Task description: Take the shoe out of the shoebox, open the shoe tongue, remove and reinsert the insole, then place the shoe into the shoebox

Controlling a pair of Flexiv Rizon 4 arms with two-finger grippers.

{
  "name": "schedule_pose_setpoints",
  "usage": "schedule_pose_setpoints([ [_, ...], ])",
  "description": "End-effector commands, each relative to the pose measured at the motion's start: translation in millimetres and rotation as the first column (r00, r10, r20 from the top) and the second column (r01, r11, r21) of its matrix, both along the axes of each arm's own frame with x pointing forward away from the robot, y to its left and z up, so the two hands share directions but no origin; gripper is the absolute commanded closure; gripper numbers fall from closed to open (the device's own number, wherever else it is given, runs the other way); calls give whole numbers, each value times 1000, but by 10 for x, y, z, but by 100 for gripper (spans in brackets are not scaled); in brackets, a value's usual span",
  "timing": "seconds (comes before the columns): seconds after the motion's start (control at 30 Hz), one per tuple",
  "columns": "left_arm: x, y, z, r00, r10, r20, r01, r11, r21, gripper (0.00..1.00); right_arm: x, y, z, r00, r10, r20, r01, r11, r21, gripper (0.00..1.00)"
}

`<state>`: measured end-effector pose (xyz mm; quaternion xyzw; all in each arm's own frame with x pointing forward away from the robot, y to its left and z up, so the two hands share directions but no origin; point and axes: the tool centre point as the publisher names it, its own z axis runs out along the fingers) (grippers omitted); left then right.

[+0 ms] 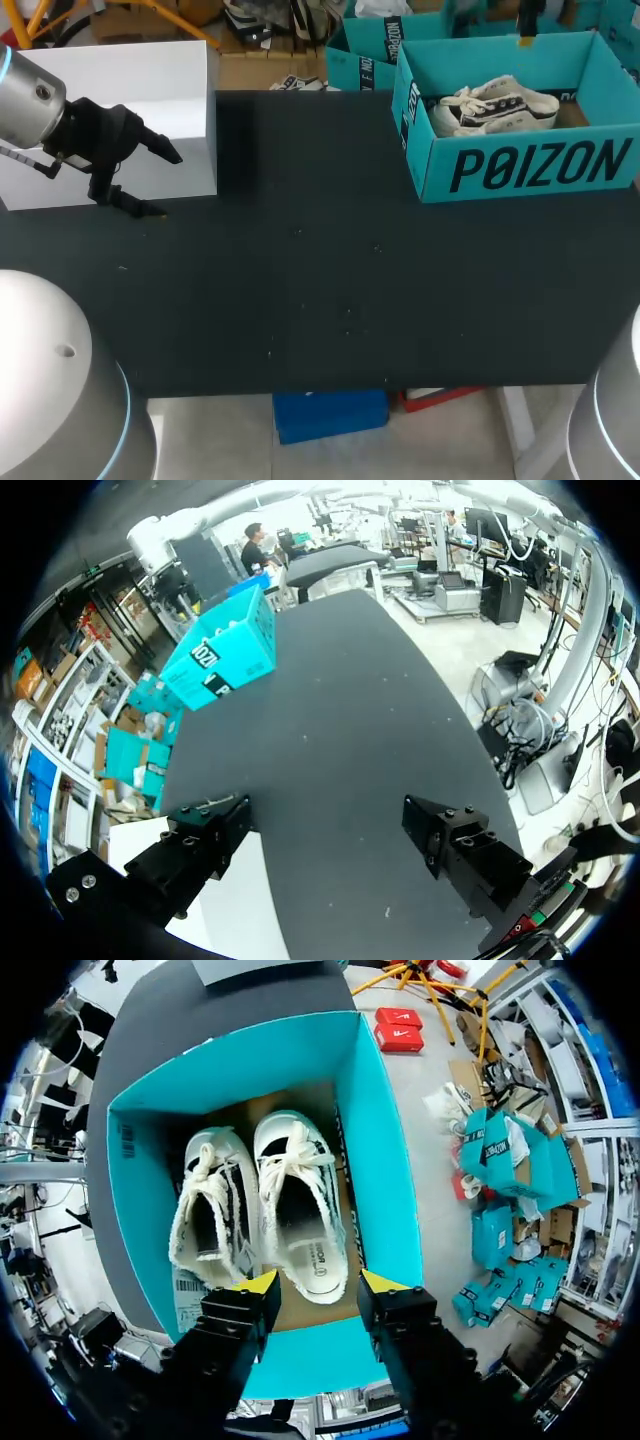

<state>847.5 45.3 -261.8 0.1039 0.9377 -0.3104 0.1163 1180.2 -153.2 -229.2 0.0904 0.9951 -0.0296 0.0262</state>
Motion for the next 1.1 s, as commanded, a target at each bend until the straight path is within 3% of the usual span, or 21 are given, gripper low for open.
schedule_pose_setpoints([
  [0.03, -13, -1, -7, 1000, 2, 5, -2, 1000, 1, 0, -714, 112, 466, 991, -28, 134, 21, 998, 58, 52],
  [0.23, -13, -1, -7, 1000, 2, 5, -2, 1000, 1, 0, -1185, 383, 628, 978, -47, 204, 21, 991, 129, 51],
  [0.47, -13, -1, -7, 1000, 2, 5, -2, 1000, 1, 0, -1692, 660, 582, 961, -64, 269, 9, 979, 203, 53],
  [0.8, -13, -1, -7, 1000, 2, 5, -2, 1000, 1, 0, -2293, 1057, 497, 929, -109, 353, -15, 944, 330, 47],
  [0.87, -13, -1, -7, 1000, 2, 5, -2, 1000, 1, 0, -2396, 1136, 469, 926, -107, 361, -28, 936, 351, 42],
  [0.97, -13, -1, -7, 1000, 2, 5, -2, 1000, 1, 0, -2535, 1264, 425, 921, -94, 378, -61, 924, 377, 22],
  [1.1, -13, -1, -7, 1000, 2, 5, -2, 1000, 1, 0, -2679, 1387, 315, 912, -85, 401, -90, 912, 399, 16],
])
